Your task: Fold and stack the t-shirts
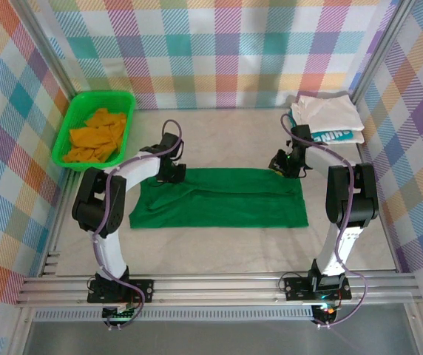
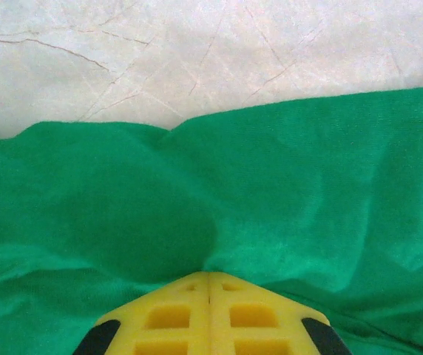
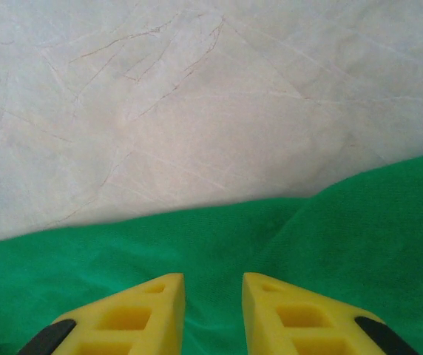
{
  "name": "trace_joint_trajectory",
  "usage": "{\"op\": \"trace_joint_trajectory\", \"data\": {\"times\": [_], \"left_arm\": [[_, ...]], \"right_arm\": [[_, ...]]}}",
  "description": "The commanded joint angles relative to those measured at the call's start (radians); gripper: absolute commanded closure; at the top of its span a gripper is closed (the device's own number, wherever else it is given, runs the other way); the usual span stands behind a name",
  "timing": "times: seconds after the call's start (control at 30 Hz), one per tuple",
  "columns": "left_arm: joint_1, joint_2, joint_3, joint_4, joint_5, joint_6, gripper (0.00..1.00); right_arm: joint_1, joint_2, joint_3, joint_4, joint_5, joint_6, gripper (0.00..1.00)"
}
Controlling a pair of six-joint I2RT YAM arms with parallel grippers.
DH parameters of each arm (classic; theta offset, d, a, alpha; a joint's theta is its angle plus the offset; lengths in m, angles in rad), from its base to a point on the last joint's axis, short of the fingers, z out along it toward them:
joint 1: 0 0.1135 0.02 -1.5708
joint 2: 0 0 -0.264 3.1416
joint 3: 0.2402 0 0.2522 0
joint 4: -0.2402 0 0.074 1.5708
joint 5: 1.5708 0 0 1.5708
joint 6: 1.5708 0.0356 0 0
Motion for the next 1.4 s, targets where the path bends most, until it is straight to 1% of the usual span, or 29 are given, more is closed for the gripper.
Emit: {"op": "trace_joint_trajectory", "data": {"times": [0.0,0.27,0.37,0.4,0.47,0.5,0.53,0.67,0.77,0.83,0.9,0.93,0.97,1.03,1.17,1.23,1.27,1.37], "left_arm": [[-0.017,-0.095,0.009,-0.064,-0.006,-0.045,1.00],[-0.061,-0.176,-0.060,-0.116,-0.027,-0.114,1.00],[-0.067,-0.176,-0.083,-0.107,-0.064,-0.121,1.00],[-0.066,-0.173,-0.087,-0.095,-0.087,-0.121,0.96],[-0.062,-0.159,-0.076,-0.067,-0.106,-0.108,0.56],[-0.062,-0.143,-0.059,-0.058,-0.112,-0.098,0.45],[-0.061,-0.126,-0.039,-0.058,-0.122,-0.092,0.38],[-0.054,-0.026,0.055,-0.060,-0.123,-0.064,0.41],[-0.047,0.038,0.097,-0.058,-0.118,-0.064,0.45],[-0.045,0.065,0.109,-0.060,-0.158,-0.064,0.48],[-0.044,0.071,0.096,-0.045,-0.183,-0.063,0.56],[-0.044,0.072,0.096,-0.044,-0.183,-0.062,0.62],[-0.045,0.071,0.096,-0.047,-0.181,-0.065,0.70],[-0.047,0.056,0.083,-0.049,-0.178,-0.071,0.80],[-0.053,0.004,0.069,-0.062,-0.189,-0.082,0.90],[-0.057,-0.018,0.074,-0.086,-0.187,-0.088,0.98],[-0.059,-0.030,0.074,-0.095,-0.188,-0.091,1.00],[-0.068,-0.062,0.066,-0.123,-0.182,-0.110,1.00]], "right_arm": [[0.006,0.005,0.026,0.004,-0.020,0.008,0.72],[0.006,0.014,0.022,0.010,-0.029,0.013,0.72],[0.007,0.015,0.023,0.015,-0.031,0.011,0.71],[0.006,0.019,0.025,0.016,-0.034,0.012,0.71],[0.005,0.025,0.026,0.022,-0.045,0.016,0.71],[0.005,0.027,0.026,0.025,-0.051,0.015,0.71],[0.006,0.029,0.027,0.024,-0.055,0.016,0.71],[0.006,0.023,0.022,0.024,-0.056,0.016,0.71],[0.006,0.016,0.020,0.021,-0.052,0.017,0.71],[0.006,0.011,0.017,0.021,-0.051,0.016,0.71],[0.006,0.008,0.017,0.019,-0.049,0.016,0.71],[0.006,0.008,0.019,0.018,-0.049,0.016,0.71],[0.005,0.008,0.020,0.017,-0.049,0.016,0.71],[0.006,0.011,0.023,0.018,-0.051,0.015,0.70],[0.006,0.020,0.027,0.021,-0.055,0.016,0.70],[0.006,0.025,0.033,0.018,-0.057,0.016,0.70],[0.005,0.024,0.032,0.016,-0.056,0.016,0.70],[0.006,0.022,0.029,0.016,-0.052,0.016,0.70]]}}
